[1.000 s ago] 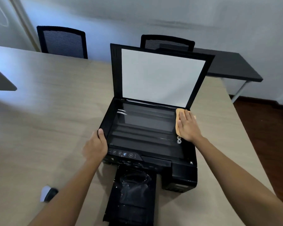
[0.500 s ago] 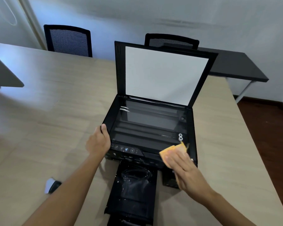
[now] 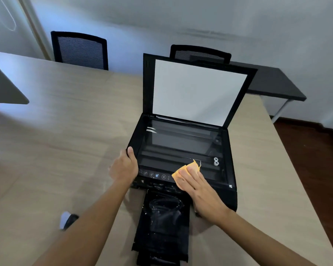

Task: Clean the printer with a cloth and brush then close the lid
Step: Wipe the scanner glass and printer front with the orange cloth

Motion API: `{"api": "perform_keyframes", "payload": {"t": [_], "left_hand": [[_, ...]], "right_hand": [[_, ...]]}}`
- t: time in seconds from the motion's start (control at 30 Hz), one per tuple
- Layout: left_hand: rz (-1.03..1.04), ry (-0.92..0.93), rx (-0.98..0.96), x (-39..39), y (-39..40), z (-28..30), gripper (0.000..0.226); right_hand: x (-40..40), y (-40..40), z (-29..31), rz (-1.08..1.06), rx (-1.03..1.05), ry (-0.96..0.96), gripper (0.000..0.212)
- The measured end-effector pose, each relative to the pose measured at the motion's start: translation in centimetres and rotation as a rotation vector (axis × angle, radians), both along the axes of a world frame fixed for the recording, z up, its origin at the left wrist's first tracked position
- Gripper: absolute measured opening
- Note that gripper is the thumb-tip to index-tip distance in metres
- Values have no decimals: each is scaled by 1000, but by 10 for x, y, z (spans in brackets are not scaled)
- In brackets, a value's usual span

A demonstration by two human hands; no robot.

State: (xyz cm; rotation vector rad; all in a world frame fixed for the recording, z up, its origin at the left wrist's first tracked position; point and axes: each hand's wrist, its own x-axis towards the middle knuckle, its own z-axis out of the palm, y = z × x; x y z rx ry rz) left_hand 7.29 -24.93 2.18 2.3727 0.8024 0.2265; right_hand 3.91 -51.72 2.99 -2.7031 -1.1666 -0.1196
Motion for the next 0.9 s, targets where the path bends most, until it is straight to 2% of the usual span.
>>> {"api": "perform_keyframes", "payload": {"t": [0.23,0.3,0.37,0.43,0.53,0.6,0.67,0.73,0.8,0.9], "left_hand": [[-27,0,-9,-1,2,-1,55],[-23,2,-2,0,1,-1,55],[-18,13,6,0,2,0,54],[-19,20,16,0,2,-1,55],[-29,40,36,-1,4,-3,56],[-33,45,38,0,4,-2,57],[-33,50,39,0,3,-1,58],[-27,60,32,0,4,0,58],[-29,69,15,0,4,1,59],[-35,90,-9,0,5,0,61]], "right_hand": [[-2,-17,-8,-44,-40,46,63],[-2,-4,-16,-81,-24,72,60],[-1,18,-17,-103,-15,90,68],[5,21,-12,-59,4,101,64],[3,-24,-10,30,12,85,55],[-3,-64,-13,-36,52,88,58],[-5,-80,-19,-146,156,100,49],[-7,-60,-32,-234,300,116,38],[-14,-24,-38,-297,325,99,45],[-20,14,-17,-205,331,138,38]]}}
